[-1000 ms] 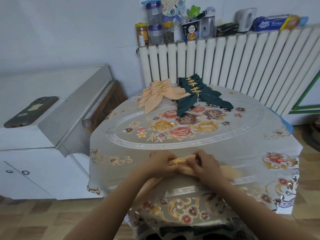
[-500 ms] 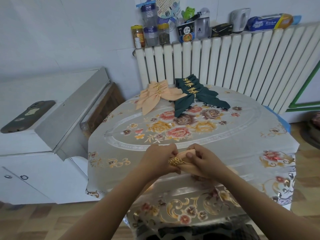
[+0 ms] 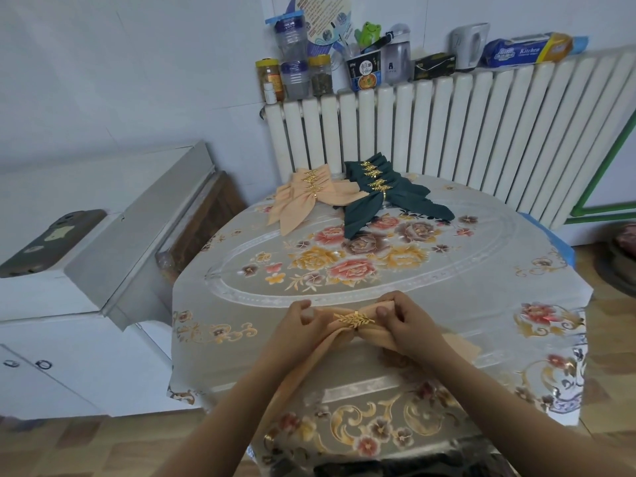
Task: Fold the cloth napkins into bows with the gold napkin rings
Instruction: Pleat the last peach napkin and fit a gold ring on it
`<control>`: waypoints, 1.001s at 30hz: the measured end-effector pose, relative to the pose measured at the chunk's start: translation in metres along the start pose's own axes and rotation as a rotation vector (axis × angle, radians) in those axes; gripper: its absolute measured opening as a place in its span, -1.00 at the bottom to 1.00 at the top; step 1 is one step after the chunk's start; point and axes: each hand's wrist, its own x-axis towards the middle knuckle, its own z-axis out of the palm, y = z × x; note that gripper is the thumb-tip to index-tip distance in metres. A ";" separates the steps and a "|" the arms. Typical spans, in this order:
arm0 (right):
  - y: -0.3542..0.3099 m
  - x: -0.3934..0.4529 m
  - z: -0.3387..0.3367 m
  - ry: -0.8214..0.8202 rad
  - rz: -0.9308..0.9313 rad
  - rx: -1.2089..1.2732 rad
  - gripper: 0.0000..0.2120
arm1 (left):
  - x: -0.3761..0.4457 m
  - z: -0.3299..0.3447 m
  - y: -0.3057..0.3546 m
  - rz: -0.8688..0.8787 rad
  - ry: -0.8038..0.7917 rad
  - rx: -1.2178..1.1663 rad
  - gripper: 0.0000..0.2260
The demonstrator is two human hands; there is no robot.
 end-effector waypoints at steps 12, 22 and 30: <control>0.010 0.005 0.019 0.031 -0.334 -0.306 -0.59 | -0.008 0.028 -0.023 0.537 0.298 0.264 -0.87; 0.011 0.002 0.024 0.086 -0.393 -0.205 -0.61 | -0.020 0.034 -0.010 0.604 0.139 0.464 -0.87; 0.007 -0.002 0.009 0.086 0.015 -0.036 -0.63 | -0.017 0.029 -0.022 0.474 0.283 0.248 -0.74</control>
